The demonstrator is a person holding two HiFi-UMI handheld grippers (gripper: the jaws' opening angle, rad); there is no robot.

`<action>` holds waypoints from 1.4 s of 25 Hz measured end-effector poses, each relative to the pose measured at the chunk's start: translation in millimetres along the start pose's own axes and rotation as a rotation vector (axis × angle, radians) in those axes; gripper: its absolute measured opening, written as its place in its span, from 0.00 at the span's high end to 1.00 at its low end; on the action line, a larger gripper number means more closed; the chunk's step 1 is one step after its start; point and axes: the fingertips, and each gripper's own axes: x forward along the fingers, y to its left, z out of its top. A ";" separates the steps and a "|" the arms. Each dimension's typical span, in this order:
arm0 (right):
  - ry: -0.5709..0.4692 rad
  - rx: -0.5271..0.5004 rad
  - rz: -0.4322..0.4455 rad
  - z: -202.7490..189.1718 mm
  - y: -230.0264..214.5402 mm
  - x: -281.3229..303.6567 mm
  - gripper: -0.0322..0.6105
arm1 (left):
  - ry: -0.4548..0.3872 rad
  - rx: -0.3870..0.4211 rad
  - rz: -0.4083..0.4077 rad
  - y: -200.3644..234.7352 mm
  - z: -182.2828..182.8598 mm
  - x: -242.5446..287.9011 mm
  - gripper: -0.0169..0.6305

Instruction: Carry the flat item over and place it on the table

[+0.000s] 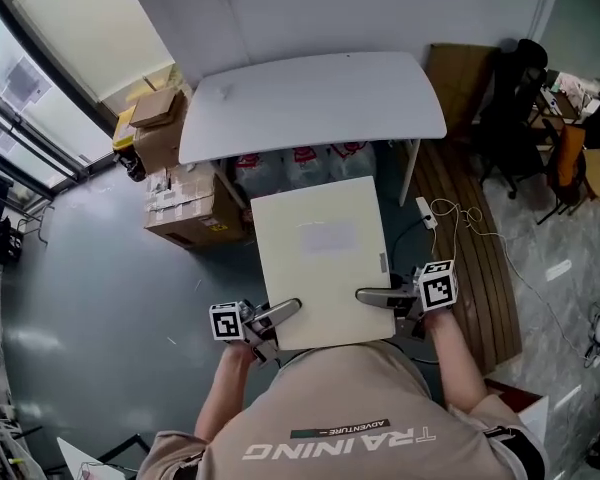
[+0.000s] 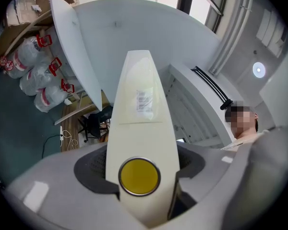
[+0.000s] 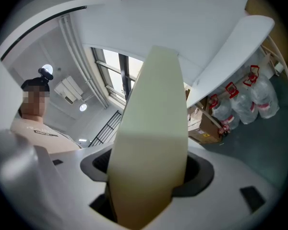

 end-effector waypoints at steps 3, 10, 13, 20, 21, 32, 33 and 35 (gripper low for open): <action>-0.002 -0.012 0.002 3.2 -2.2 -5.0 0.47 | 0.008 0.012 0.007 3.6 0.7 5.6 0.51; -0.026 0.019 0.005 12.0 -21.4 -32.0 0.47 | 0.028 -0.003 0.029 15.4 0.5 36.3 0.51; -0.030 0.030 0.012 18.6 -31.3 -45.5 0.47 | 0.028 -0.016 0.037 22.1 1.3 52.6 0.51; -0.023 0.067 0.036 31.5 -52.9 -73.8 0.47 | 0.038 -0.018 0.091 36.0 2.5 84.2 0.51; -0.026 0.071 0.041 35.3 -55.2 -75.0 0.47 | 0.039 -0.022 0.096 37.0 5.4 87.4 0.51; -0.020 0.063 -0.007 73.8 -89.3 -48.0 0.47 | 0.041 -0.054 0.039 69.5 54.1 87.7 0.51; -0.031 0.060 -0.016 81.7 -92.8 -43.2 0.47 | 0.044 -0.059 0.025 72.0 64.6 88.5 0.51; -0.059 0.060 -0.026 95.0 -97.2 -33.1 0.47 | 0.055 -0.054 0.012 75.5 84.4 87.3 0.51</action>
